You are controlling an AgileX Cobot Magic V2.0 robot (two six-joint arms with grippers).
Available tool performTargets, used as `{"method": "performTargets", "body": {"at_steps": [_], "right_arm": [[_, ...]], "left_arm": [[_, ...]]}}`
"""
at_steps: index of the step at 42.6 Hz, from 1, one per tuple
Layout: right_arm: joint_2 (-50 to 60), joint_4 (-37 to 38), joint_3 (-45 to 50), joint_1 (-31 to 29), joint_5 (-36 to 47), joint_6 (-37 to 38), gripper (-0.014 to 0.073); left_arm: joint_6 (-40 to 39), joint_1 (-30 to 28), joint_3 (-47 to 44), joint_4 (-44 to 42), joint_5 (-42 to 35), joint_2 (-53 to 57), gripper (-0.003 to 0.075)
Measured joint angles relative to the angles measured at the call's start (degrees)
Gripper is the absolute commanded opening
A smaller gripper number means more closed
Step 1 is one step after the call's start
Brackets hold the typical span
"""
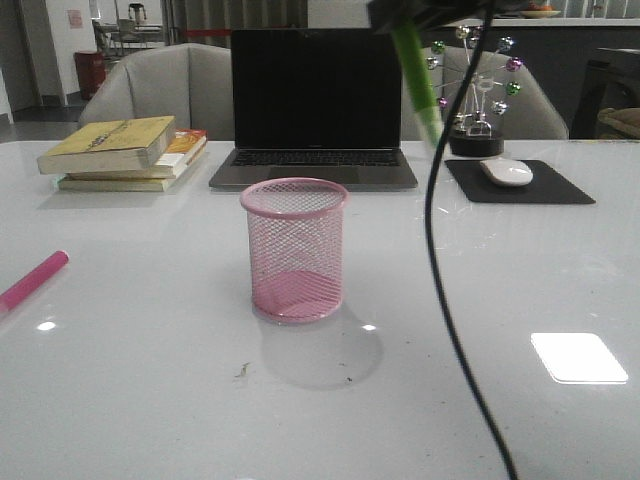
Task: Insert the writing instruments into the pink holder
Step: 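Lift the green marker upright with the right gripper toward the holder, then lower the green marker into the pink holder and open the right gripper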
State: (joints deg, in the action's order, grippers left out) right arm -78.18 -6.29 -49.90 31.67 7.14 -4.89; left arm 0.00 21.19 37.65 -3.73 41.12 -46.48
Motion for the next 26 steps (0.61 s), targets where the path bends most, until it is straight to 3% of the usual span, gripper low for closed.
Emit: {"method": "performTargets", "body": {"at_steps": [10,26], "right_arm": [[-6.1,0.0,4.5,4.9,23.4,0.1,0.0163],[-20.0,4.3,4.5,5.0,47.0,0.2,0.0163]], "left_arm": [[0.0,0.0,0.0,0.0,0.0,0.0,0.0547],[0.0,0.0,0.0,0.0,0.0,0.0,0.0547]]}}
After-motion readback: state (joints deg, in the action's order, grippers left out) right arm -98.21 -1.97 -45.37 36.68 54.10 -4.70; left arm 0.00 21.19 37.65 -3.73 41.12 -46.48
